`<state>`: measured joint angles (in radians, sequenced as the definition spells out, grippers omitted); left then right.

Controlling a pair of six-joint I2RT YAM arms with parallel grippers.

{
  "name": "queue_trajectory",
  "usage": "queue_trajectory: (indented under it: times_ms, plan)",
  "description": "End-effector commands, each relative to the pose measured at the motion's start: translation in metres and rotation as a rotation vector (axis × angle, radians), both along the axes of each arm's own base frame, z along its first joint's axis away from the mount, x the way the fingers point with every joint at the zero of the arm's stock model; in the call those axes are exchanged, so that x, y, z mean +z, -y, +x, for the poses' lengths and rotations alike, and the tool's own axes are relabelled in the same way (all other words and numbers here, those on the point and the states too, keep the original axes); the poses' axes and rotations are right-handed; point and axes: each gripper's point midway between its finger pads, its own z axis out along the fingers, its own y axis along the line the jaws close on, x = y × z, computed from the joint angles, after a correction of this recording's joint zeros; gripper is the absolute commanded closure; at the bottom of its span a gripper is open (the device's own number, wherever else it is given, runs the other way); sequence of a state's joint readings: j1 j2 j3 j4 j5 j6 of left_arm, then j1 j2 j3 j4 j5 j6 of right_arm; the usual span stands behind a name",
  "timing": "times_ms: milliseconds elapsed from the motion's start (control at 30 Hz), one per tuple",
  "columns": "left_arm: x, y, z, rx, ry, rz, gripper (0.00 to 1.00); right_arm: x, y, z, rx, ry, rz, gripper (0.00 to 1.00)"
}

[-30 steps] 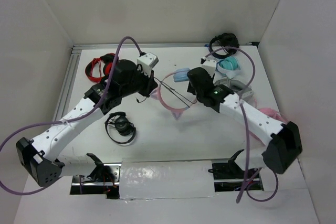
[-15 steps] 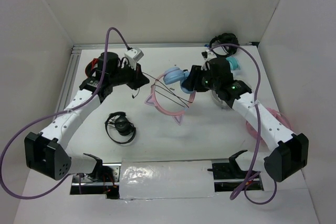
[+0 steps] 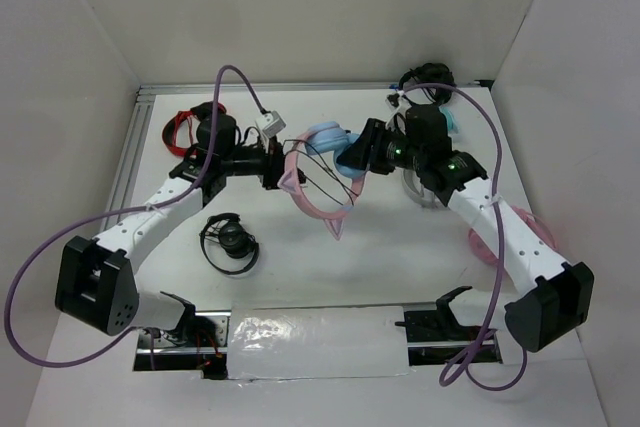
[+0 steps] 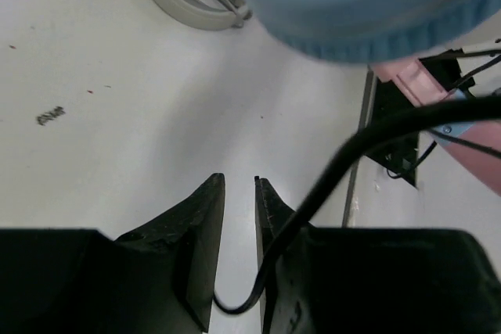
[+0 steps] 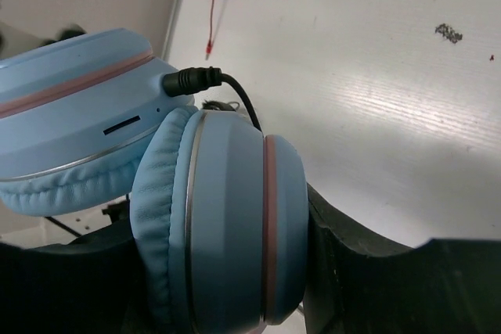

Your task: Wrap the headphones

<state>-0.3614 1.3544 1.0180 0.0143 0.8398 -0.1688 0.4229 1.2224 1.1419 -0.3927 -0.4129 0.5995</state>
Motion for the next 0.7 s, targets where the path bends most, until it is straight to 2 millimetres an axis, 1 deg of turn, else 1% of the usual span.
queue_trajectory:
  times_ms: [0, 33, 67, 100, 133, 167, 200, 267, 300, 333, 367, 400, 433, 567, 633, 667]
  plan:
    - [0.002, 0.016, -0.014, -0.11, 0.007, -0.057, 0.65, 0.089, -0.005, 0.005, -0.035, 0.181, 0.178, 1.0]
    - [0.002, 0.021, -0.017, -0.128, 0.014, -0.066, 0.64, 0.093, 0.001, 0.007, -0.081, 0.196, 0.175, 1.0]
    - [0.0, 0.023, -0.02, -0.14, 0.007, -0.071, 0.65, 0.093, 0.004, 0.008, -0.107, 0.195, 0.173, 1.0]
    - [-0.005, 0.026, -0.028, -0.173, -0.006, -0.082, 0.65, 0.094, 0.005, 0.008, -0.124, 0.193, 0.179, 1.0]
    - [-0.008, 0.031, -0.036, -0.207, -0.008, -0.09, 0.65, 0.092, 0.009, 0.01, -0.156, 0.195, 0.175, 1.0]
    - [-0.007, 0.034, -0.038, -0.222, 0.012, -0.106, 0.64, 0.091, 0.012, 0.008, -0.17, 0.198, 0.182, 1.0]
    - [-0.013, 0.036, -0.043, -0.236, 0.003, -0.108, 0.64, 0.09, 0.013, 0.007, -0.18, 0.196, 0.187, 1.0]
    - [-0.012, 0.043, -0.048, -0.264, 0.025, -0.128, 0.66, 0.087, 0.018, 0.007, -0.214, 0.188, 0.189, 1.0]
    - [-0.016, 0.044, -0.052, -0.27, 0.009, -0.132, 0.7, 0.088, 0.019, 0.007, -0.223, 0.181, 0.2, 1.0]
    - [-0.017, 0.047, -0.055, -0.277, 0.007, -0.138, 0.82, 0.083, 0.02, 0.008, -0.244, 0.169, 0.206, 1.0]
    - [-0.017, 0.049, -0.056, -0.278, 0.0, -0.151, 0.89, 0.086, 0.022, 0.007, -0.259, 0.176, 0.218, 1.0]
    - [-0.018, 0.05, -0.058, -0.287, -0.008, -0.158, 0.94, 0.087, 0.024, 0.006, -0.274, 0.171, 0.234, 1.0]
    - [-0.019, 0.052, -0.062, -0.298, -0.024, -0.167, 1.0, 0.083, 0.026, 0.009, -0.298, 0.172, 0.234, 1.0]
    - [-0.025, 0.054, -0.069, -0.309, -0.018, -0.198, 1.0, 0.082, 0.033, 0.008, -0.345, 0.16, 0.246, 1.0]
    - [-0.03, 0.053, -0.073, -0.306, -0.046, -0.204, 1.0, 0.076, 0.038, 0.01, -0.395, 0.126, 0.258, 1.0]
    - [-0.029, 0.054, -0.072, -0.305, -0.035, -0.212, 1.0, 0.073, 0.047, 0.015, -0.465, 0.12, 0.255, 1.0]
